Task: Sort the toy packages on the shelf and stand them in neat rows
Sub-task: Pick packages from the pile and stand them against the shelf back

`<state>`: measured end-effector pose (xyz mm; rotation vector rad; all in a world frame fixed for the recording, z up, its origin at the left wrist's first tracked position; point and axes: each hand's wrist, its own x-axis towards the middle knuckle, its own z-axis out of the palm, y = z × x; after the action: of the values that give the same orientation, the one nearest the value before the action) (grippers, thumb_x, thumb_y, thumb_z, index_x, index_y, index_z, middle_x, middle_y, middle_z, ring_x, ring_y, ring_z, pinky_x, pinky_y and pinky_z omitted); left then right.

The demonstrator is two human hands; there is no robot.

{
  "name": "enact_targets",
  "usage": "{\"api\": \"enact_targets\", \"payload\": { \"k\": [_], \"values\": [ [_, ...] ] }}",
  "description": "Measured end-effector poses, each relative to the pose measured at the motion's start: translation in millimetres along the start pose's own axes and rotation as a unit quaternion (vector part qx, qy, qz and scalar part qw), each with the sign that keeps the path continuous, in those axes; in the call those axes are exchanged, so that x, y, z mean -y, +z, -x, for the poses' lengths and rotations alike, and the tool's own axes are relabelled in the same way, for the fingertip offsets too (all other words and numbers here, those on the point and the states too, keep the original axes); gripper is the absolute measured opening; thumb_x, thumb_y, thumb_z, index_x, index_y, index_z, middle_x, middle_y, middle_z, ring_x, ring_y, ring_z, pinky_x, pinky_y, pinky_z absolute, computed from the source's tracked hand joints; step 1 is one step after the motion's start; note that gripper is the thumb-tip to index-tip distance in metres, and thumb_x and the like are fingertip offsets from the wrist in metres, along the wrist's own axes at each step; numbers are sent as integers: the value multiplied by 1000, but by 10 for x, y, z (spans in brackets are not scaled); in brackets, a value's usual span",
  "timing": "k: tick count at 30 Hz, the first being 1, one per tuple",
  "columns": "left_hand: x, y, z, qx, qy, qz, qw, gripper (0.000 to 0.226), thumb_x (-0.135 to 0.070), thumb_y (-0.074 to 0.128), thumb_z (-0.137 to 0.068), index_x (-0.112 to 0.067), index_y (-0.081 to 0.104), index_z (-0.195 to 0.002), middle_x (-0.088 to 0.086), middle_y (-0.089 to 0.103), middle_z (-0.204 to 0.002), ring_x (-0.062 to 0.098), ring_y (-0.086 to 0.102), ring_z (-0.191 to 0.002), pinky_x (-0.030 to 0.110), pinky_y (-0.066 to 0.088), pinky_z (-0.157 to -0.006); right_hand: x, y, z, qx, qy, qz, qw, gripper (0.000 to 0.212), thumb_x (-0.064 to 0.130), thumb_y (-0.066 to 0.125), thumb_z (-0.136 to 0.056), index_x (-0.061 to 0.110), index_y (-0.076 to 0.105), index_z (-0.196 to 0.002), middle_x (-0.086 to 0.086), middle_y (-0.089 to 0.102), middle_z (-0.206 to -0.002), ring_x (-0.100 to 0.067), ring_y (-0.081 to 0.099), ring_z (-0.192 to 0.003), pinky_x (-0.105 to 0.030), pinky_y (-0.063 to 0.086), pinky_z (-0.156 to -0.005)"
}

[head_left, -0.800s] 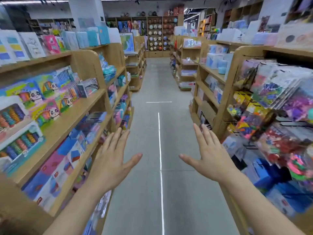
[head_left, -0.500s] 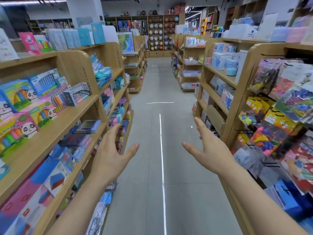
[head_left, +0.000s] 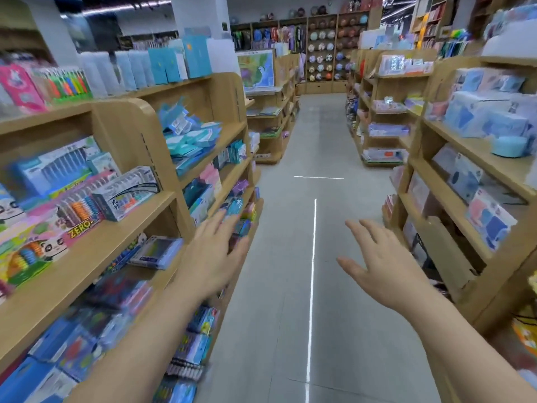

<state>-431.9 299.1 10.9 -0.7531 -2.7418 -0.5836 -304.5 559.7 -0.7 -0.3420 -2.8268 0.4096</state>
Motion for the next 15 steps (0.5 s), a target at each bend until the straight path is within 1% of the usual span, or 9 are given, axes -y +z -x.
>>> {"api": "enact_targets", "payload": {
  "k": [2, 3, 5, 7, 9, 10, 11, 13, 15],
  "values": [
    [52, 75, -539, -20, -21, 64, 997, 50, -49, 37, -96, -25, 38, -140, -5, 42, -144, 17, 37, -132, 32, 33, -99, -97, 189, -410, 15, -10, 42, 999, 69, 55, 43, -90, 31, 11, -147, 0, 16, -154, -21, 17, -140, -41, 33, -107],
    [70, 102, -802, -28, -46, 109, 993, 47, -47, 38, -96, -24, 41, -137, -6, 47, -138, 15, 42, -126, 29, 33, -92, -136, 298, -622, 25, -12, 47, 999, 70, 55, 43, -90, 32, 10, -147, -1, 14, -155, -22, 16, -141, -42, 33, -107],
    [127, 156, -1326, -42, -100, 209, 972, 42, -44, 39, -98, -22, 45, -133, -8, 51, -129, 9, 47, -114, 25, 32, -86, -195, 530, -1071, 46, -13, 40, 998, 69, 53, 44, -91, 33, 9, -147, -1, 13, -156, -23, 18, -141, -40, 30, -110],
    [255, 239, -1855, -59, -143, 308, 939, 36, -41, 41, -98, -22, 51, -126, -9, 55, -119, 7, 49, -106, 25, 35, -86, -229, 741, -1561, 70, -16, 5, 997, 68, 50, 45, -92, 32, 11, -148, 0, 18, -155, -23, 25, -138, -35, 28, -109],
    [439, 335, -2381, -67, -183, 398, 896, 33, -40, 42, -97, -22, 56, -120, -5, 59, -114, 13, 55, -104, 36, 46, -91, -245, 905, -2074, 90, -7, -57, 994, 65, 48, 46, -93, 33, 14, -147, 5, 25, -151, -20, 32, -133, -35, 35, -104],
    [528, 375, -2635, -69, -208, 433, 874, 33, -41, 41, -97, -22, 57, -119, -2, 61, -113, 14, 57, -104, 41, 49, -91, -245, 966, -2331, 93, -5, -77, 993, 63, 47, 46, -93, 33, 15, -147, 7, 28, -149, -18, 34, -132, -35, 38, -102],
    [626, 421, -2881, -71, -230, 457, 856, 34, -41, 41, -97, -21, 58, -118, -1, 61, -113, 14, 58, -103, 42, 51, -91, -249, 1027, -2578, 97, -4, -88, 991, 62, 47, 46, -93, 33, 16, -147, 8, 30, -148, -17, 35, -131, -34, 38, -101],
    [825, 505, -3357, -77, -260, 471, 840, 33, -42, 42, -97, -20, 58, -116, -2, 62, -114, 13, 60, -102, 40, 52, -89, -256, 1140, -3057, 97, -1, -106, 990, 61, 46, 46, -94, 31, 19, -147, 8, 30, -150, -17, 35, -133, -32, 35, -104],
    [1016, 588, -3776, -84, -277, 468, 835, 28, -41, 43, -97, -22, 59, -110, -1, 63, -114, 13, 60, -103, 39, 53, -88, -264, 1230, -3499, 101, 2, -128, 987, 60, 45, 46, -94, 31, 21, -147, 7, 32, -149, -15, 35, -133, -30, 32, -105]
  ]
}}
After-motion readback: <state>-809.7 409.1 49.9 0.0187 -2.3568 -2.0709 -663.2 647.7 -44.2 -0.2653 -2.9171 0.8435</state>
